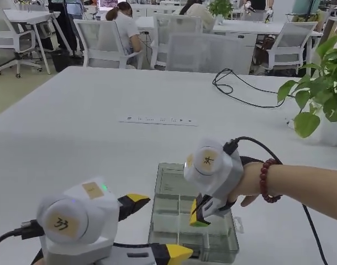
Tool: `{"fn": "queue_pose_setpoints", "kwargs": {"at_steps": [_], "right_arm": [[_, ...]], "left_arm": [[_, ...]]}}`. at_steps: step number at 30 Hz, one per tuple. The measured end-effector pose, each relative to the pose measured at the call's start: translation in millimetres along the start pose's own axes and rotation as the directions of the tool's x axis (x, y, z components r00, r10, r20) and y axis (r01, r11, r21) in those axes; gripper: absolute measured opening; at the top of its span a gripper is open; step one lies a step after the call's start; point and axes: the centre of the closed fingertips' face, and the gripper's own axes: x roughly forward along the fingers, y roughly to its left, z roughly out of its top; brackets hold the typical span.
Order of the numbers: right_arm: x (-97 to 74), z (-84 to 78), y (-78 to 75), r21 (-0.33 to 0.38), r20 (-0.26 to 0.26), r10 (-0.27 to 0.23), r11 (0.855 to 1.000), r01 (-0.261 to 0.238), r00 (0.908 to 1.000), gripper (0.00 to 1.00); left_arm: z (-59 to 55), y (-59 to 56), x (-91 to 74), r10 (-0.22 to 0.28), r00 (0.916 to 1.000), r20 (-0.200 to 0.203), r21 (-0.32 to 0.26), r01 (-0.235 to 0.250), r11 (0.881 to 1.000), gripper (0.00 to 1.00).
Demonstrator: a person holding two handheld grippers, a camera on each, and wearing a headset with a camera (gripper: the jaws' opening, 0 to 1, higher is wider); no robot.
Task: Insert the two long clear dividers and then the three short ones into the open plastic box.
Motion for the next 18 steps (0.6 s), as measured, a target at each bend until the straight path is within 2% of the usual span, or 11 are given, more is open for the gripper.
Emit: {"fn": "queue_pose_setpoints", "kwargs": {"at_steps": [7, 18], "right_arm": [[6.8, -3.7, 1.4, -0.011, -0.051, 0.011, 1.0, -0.011, 0.9986, 0.02], [8.0, -6.0, 0.9, -0.018, -0.081, 0.019, 1.0, -0.02, 0.9966, 0.02]], "left_arm": [[-1.0, 3.1, -2.6, 0.009, 1.0, -0.001, -0.003, -0.009, 1.0, 0.71], [-4.8, 5.4, -4.2, 0.016, 0.9999, -0.006, -0.012, -0.016, 1.0, 0.71]]}}
